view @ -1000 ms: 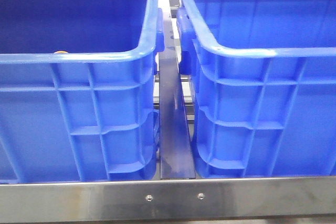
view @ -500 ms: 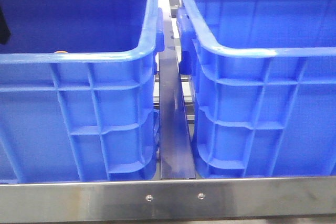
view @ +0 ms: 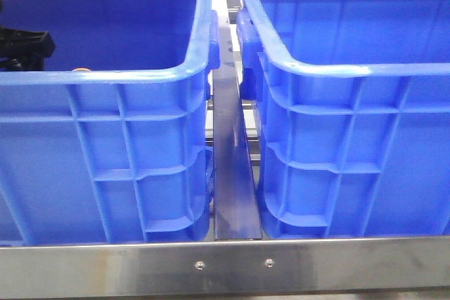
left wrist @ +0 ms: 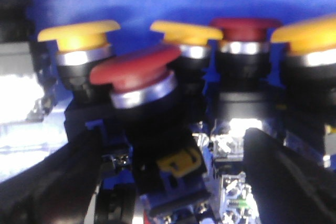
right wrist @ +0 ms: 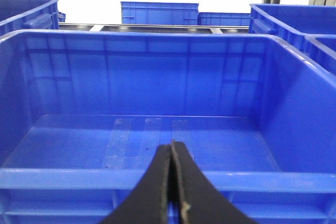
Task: Pick red and yellow buttons and place in box
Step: 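Lower the open left gripper into the button bin and grasp a red-capped button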
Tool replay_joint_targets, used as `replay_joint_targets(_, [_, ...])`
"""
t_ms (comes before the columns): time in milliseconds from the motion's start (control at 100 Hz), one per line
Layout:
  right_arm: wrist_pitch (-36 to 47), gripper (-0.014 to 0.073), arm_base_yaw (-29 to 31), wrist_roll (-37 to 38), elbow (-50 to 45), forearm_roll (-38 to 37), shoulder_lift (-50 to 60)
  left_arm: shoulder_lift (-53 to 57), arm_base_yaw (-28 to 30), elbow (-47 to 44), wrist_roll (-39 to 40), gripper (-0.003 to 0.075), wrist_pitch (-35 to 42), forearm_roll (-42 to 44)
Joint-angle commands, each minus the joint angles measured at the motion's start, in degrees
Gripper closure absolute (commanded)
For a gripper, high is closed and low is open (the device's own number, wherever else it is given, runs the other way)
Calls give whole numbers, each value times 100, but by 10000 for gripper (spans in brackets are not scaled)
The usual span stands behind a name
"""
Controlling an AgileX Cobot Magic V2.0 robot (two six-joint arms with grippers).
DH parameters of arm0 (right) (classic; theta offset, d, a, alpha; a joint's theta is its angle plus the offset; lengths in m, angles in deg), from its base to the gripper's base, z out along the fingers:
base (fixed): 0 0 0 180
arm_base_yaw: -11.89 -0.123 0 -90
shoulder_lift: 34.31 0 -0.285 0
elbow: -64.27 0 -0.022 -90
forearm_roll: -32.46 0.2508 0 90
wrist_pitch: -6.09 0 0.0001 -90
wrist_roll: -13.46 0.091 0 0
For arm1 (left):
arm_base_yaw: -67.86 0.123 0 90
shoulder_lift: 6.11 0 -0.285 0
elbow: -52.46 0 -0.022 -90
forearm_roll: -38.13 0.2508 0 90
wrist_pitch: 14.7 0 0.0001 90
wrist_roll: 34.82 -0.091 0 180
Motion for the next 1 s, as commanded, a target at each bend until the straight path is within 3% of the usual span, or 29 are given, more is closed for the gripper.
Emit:
replay_joint_targets(0, [450, 662, 30, 29, -32, -69, 95, 145, -27, 168, 46, 195, 368, -36])
replay_joint_targets(170, [450, 662, 30, 29, -32, -69, 95, 145, -27, 168, 46, 251, 371, -36])
replay_joint_targets(460, [450, 662, 30, 29, -32, -69, 95, 207, -27, 168, 46, 621, 387, -36])
replay_joint_targets(590, [450, 662, 30, 29, -32, -69, 95, 419, -27, 168, 46, 722, 482, -36])
replay_joint_targets(990, [450, 662, 30, 29, -32, -69, 95, 1522, -122, -154, 46, 741, 532, -36])
